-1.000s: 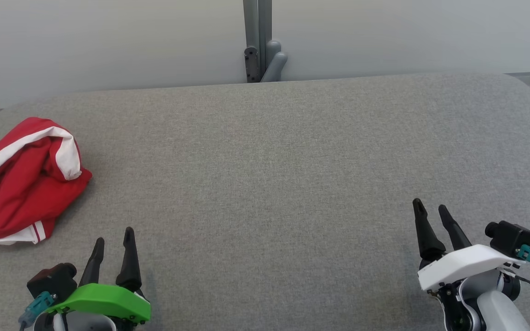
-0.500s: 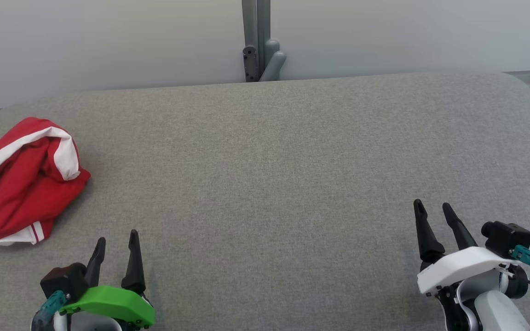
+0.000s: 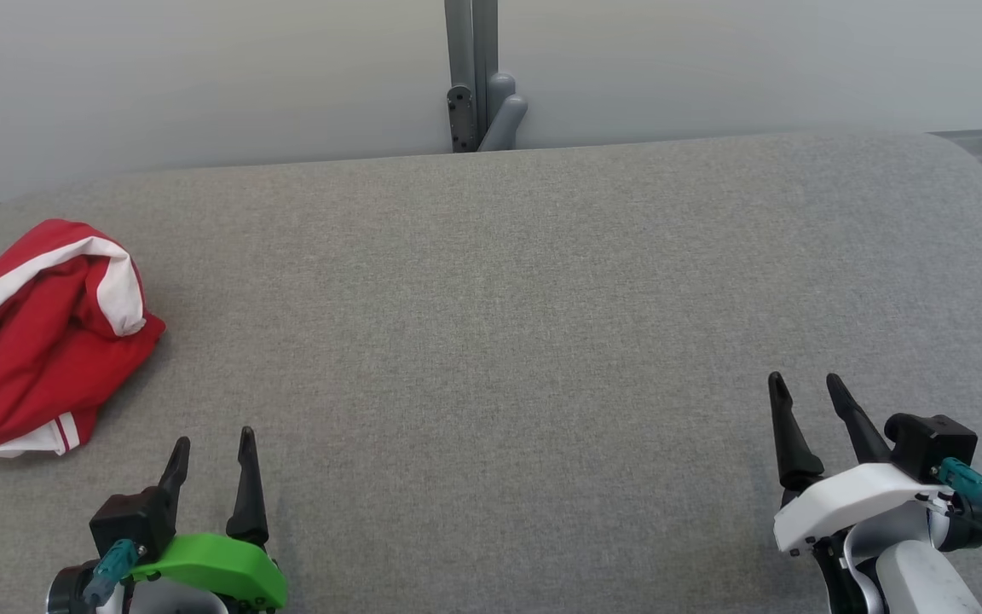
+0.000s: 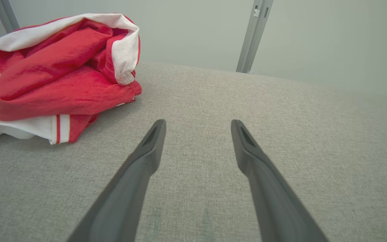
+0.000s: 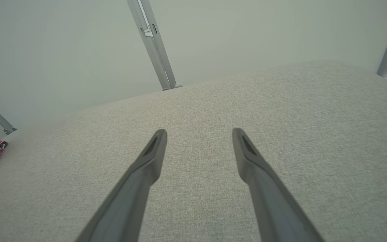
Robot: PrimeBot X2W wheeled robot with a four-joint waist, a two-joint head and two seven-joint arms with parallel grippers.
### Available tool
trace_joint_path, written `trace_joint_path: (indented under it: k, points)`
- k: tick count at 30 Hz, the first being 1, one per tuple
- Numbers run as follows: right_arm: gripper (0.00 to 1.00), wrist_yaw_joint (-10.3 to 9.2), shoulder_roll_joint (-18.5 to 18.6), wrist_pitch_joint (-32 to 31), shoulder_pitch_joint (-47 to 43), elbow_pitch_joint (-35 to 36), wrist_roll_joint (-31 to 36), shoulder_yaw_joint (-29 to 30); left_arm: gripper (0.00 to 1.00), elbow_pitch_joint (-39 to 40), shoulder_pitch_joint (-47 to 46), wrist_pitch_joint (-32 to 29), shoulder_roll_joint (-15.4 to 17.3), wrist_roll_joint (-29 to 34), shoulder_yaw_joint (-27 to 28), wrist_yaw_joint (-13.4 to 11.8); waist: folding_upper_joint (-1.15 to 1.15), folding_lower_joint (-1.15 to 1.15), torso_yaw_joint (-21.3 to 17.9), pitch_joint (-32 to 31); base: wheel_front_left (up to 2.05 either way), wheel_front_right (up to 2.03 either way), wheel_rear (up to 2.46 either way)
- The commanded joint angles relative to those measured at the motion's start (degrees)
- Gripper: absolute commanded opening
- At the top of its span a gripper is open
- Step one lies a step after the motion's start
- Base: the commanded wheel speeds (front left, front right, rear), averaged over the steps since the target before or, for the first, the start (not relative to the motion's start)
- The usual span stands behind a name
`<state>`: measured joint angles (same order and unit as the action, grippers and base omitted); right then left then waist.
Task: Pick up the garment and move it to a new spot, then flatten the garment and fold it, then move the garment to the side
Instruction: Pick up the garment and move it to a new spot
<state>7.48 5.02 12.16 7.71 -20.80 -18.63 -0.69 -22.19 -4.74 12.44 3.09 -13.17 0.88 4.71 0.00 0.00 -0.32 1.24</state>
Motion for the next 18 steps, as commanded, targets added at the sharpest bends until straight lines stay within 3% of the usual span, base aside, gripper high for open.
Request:
trace_joint_path:
  k: [1, 18]
  points:
    - [1.0, 0.02, 0.2, 0.6, 0.5, -0.1, 1.7, 0.2, 1.0, 0.1, -0.2, 0.6, 0.2, 1.7, 0.1, -0.4, 0.0, 0.0, 0.0, 0.0, 0.0, 0.0, 0.0]
    - [1.0, 0.02, 0.1, 2.4, 0.1, -1.3, 9.1, 0.8, 1.0, -1.3, 0.6, 2.2, 0.1, 8.7, 0.8, -0.8, 0.0, 0.0, 0.2, 0.1, 0.0, 0.0, 0.0]
